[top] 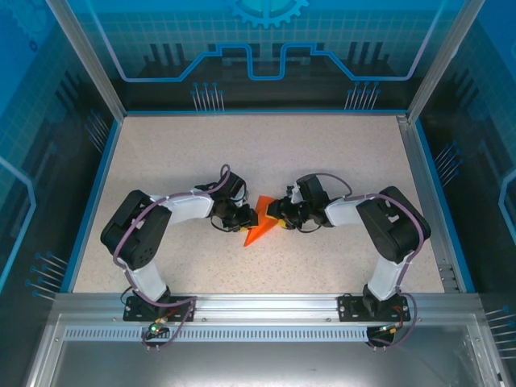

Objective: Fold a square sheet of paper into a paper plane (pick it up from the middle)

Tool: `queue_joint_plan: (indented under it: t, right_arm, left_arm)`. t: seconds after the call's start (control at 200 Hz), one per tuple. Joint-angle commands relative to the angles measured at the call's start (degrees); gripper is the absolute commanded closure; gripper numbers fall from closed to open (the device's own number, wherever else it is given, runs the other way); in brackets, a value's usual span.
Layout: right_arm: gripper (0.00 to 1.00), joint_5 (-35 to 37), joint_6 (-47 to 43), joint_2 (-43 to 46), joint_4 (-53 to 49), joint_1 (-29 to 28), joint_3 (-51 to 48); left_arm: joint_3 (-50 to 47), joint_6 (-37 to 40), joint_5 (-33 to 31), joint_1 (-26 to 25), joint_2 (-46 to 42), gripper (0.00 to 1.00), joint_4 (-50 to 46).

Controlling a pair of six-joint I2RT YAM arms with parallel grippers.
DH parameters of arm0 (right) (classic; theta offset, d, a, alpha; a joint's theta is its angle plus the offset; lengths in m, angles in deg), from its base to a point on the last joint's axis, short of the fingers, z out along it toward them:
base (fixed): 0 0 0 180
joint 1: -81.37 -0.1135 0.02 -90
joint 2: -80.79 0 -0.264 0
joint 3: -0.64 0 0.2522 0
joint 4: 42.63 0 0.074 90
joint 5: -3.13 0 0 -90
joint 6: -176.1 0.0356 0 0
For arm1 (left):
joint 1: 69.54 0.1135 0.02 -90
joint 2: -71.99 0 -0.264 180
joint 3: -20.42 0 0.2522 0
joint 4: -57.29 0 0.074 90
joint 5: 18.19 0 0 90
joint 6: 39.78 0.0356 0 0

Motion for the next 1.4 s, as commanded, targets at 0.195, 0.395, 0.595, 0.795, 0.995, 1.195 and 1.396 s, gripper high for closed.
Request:
queue_joint_plan:
  t: [0.195, 0.395, 0.595, 0.795, 0.995, 1.195, 1.396]
  right_arm:
    - [0.63, 0.8, -5.7, -3.0, 2.2, -0.9, 2.8]
    - [0.66, 2.0, -5.3, -4.3, 2.7, -1.6, 3.8]
    - [0.75, 2.6, -7.2, -5.1, 1.6, -2.0, 5.2]
    - [0.89, 2.6, -12.1, -2.3, -6.1, -2.0, 8.7]
    - [0.92, 11.8, -26.3, 6.9, -31.3, -2.2, 16.7]
    - [0.89, 42.2, -40.7, 12.1, -66.2, -7.1, 32.2]
    - [0.89, 73.1, -38.9, 6.8, -88.7, -13.0, 44.3]
  left_arm:
    - [0.6, -1.6, -5.4, 0.3, -1.2, 0.71, -2.7]
    - [0.8, -1.7, -5.5, 0.3, -1.7, 0.71, -2.6]
    - [0.7, -1.6, -5.8, 0.3, -2.0, 0.70, -2.6]
    - [-1.8, -2.2, -7.2, 0.3, -8.2, 0.64, -0.8]
    - [-5.5, -4.1, -17.3, 0.4, -19.3, 0.59, -2.5]
    - [-10.3, -7.5, -30.4, 0.7, -29.8, 0.55, -5.2]
    - [-14.4, -10.7, -37.9, 1.3, -37.3, 0.50, -6.1]
